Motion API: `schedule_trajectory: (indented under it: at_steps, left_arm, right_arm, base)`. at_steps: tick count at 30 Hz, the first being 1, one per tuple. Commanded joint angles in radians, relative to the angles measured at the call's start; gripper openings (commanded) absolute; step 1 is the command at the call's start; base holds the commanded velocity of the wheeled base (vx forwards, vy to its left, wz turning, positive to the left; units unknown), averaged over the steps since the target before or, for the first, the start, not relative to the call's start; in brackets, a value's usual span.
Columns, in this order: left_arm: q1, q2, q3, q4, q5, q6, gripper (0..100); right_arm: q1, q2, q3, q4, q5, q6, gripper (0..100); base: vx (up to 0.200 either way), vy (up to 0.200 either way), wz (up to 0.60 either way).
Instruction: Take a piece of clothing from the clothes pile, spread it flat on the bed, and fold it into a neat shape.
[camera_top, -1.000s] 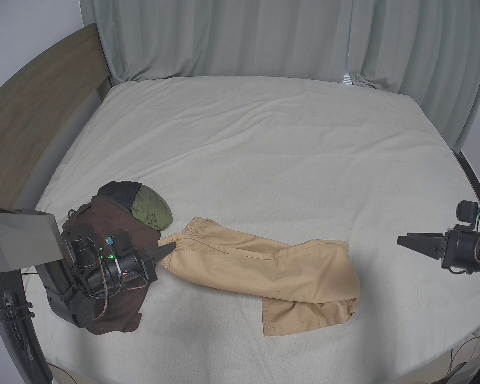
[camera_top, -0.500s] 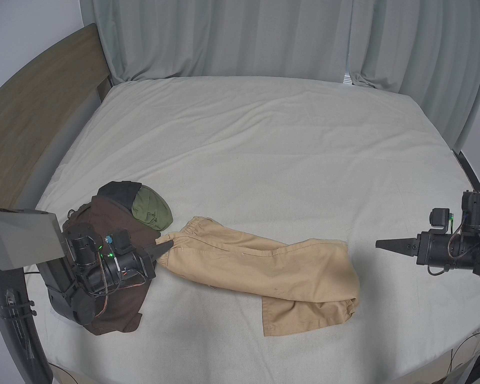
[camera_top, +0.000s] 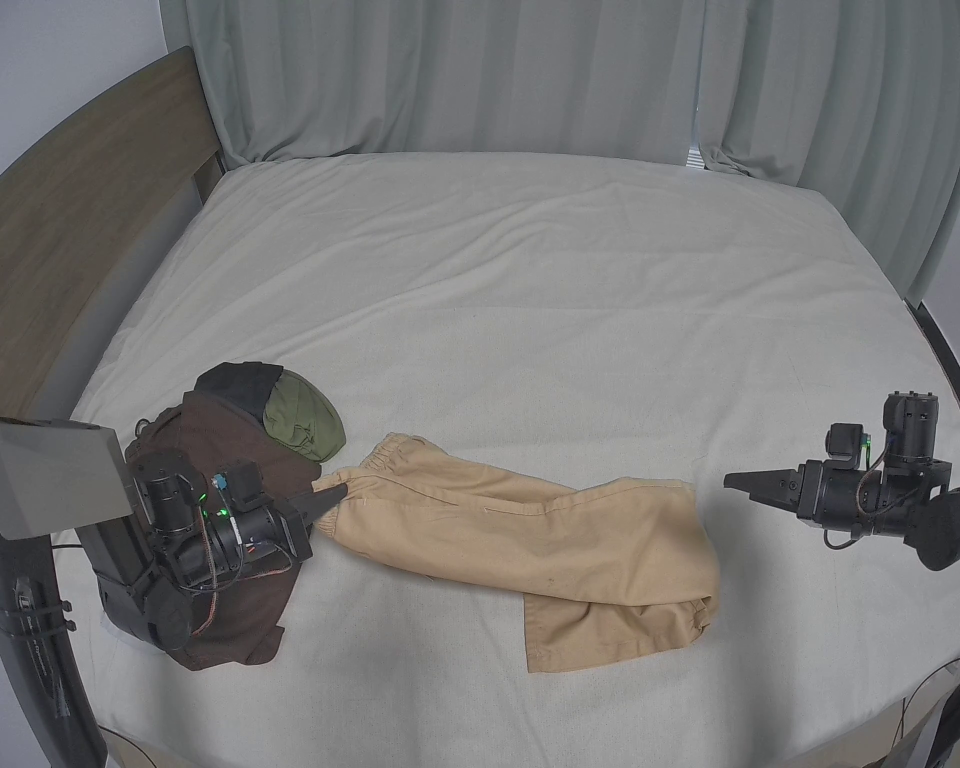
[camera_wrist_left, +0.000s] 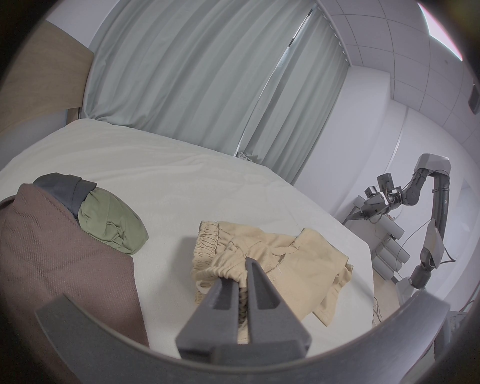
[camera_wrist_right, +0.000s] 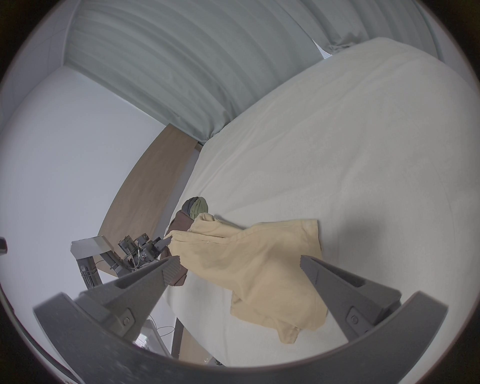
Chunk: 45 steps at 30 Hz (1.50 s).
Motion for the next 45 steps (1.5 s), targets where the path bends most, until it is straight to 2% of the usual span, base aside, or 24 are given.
schedule_trajectory:
  at_steps: [1, 8, 15, 22, 32, 45]
  left_arm:
    - [0.000, 0.003, -0.001, -0.002, 0.000, 0.000, 0]
    - [0.000, 0.003, -0.002, -0.002, 0.000, 0.000, 0]
    - [0.000, 0.003, -0.004, -0.002, 0.000, 0.000, 0]
    - [0.000, 0.001, -0.005, -0.002, 0.000, 0.000, 0]
    - [0.000, 0.000, -0.005, -0.002, 0.000, 0.000, 0]
    - [0.000, 0.000, -0.011, -0.002, 0.000, 0.000, 0]
  right_arm:
    - [-0.002, 0.067, -0.003, -0.029, 0.001, 0.015, 100]
    - [-0.005, 0.170, -0.008, -0.121, -0.001, 0.021, 100]
    - [-0.003, 0.260, -0.009, -0.222, -0.003, 0.087, 100]
    - [0.000, 0.369, -0.012, -0.325, -0.009, 0.099, 100]
    - [0.003, 0.452, -0.023, -0.400, -0.022, 0.145, 100]
    - [0.012, 0.503, -0.042, -0.402, -0.019, 0.175, 100]
  base:
    - [0.000, 0.000, 0.00]
    - [0.000, 0.000, 0.00]
    - [0.000, 0.000, 0.00]
    - [0.000, 0.000, 0.00]
    - [0.000, 0.000, 0.00]
    - [0.000, 0.000, 0.00]
